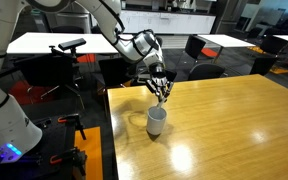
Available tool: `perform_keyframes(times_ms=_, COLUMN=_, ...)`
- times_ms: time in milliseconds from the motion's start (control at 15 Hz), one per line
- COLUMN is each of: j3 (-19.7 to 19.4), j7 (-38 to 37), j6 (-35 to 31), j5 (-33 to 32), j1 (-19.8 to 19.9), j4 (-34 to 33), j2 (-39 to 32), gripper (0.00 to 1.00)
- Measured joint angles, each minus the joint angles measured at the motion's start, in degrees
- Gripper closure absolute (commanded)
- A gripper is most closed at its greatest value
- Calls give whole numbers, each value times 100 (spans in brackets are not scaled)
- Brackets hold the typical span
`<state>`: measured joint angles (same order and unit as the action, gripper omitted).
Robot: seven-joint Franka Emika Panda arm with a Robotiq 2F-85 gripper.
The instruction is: Put the marker inside the mug
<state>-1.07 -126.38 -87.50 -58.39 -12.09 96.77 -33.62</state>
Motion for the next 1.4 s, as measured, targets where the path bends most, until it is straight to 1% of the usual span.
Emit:
perform_keyframes(times_ms=67, j3=10, j7=0, j6=-3, j5=0, j1=3, j4=2, j2=-11, gripper=48)
perform_keyframes(times_ms=133, j3=22, j7=0, j6=-6, j5=0, j1=5, j4=4, j2=-19, gripper=39)
perform_keyframes(times_ms=267, j3=51, j7=0, j6=-11, j5=0, j1=8, j4=10, j2=-23, gripper=26)
perform_keyframes(times_ms=467, j3=63, j7=0, j6=-21, j5=0, j1=8, j4=15, j2=-23, gripper=2)
perform_keyframes(times_ms=533, j3=64, j7=0, j6=-24, j5=0, j1=9, j4=15, j2=-23, gripper=0)
perform_keyframes(times_ms=933, j3=82, j7=24, j6=-243, j5=0, j1=35, j4=50, j2=79, gripper=0)
perform_keyframes(times_ms=1267, j3=126, j7=48, j6=-516, j5=0, j1=84, j4=254, j2=440, gripper=0)
perform_keyframes(times_ms=1400, j3=169, j7=165, j6=-794, j5=0, j1=129, j4=393, j2=628, gripper=0)
